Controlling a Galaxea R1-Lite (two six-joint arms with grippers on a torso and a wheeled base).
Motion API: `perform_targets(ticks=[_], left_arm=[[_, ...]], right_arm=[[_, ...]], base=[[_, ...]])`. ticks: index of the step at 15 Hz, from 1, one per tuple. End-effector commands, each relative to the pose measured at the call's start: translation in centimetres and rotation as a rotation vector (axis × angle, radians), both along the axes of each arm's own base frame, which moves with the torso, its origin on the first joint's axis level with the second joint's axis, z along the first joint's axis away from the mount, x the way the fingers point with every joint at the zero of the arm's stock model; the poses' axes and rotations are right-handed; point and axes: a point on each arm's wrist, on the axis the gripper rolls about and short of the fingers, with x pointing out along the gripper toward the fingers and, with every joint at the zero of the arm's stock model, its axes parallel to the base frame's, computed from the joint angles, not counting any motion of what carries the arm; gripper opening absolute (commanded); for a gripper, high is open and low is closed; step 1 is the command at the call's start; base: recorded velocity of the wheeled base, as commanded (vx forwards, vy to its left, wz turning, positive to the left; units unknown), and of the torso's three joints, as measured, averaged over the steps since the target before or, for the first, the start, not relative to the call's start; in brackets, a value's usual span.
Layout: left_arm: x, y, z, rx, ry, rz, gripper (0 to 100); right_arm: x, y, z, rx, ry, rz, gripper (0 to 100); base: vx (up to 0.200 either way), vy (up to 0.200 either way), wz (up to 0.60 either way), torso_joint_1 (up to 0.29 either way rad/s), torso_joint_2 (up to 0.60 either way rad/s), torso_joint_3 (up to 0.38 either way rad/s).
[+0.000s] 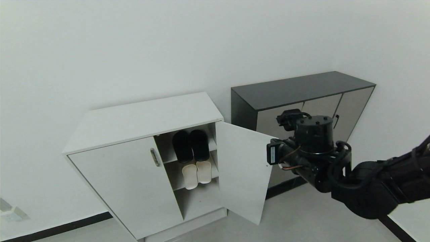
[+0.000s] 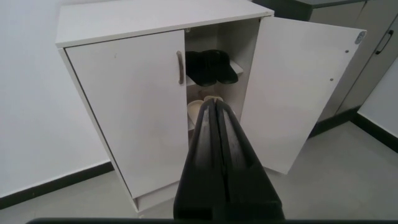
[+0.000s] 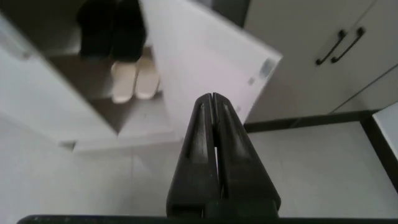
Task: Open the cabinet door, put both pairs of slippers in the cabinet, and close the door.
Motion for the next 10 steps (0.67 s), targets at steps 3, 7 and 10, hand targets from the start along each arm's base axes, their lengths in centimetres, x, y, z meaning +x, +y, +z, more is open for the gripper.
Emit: perform_targets(ticks=[3,7,10], left_arm=[[0.0,0.0,0.0,0.0,0.0,0.0,0],[0.0,0.0,0.0,0.0,0.0,0.0,0],[0.0,0.0,0.0,0.0,0.0,0.0,0]], right_arm=[[4.7,-0.4,-1.4,0.005,0.004,-0.063,0],[7.6,-0.7,-1.6,0.011,0.008,-0.103,0],[8.8,-1.1,-2.1,0.014,0.014,-0.102,0]], base=[[0.0,0.0,0.0,0.0,0.0,0.0],[0.0,0.0,0.0,0.0,0.0,0.0],[0.0,0.0,0.0,0.0,0.0,0.0]])
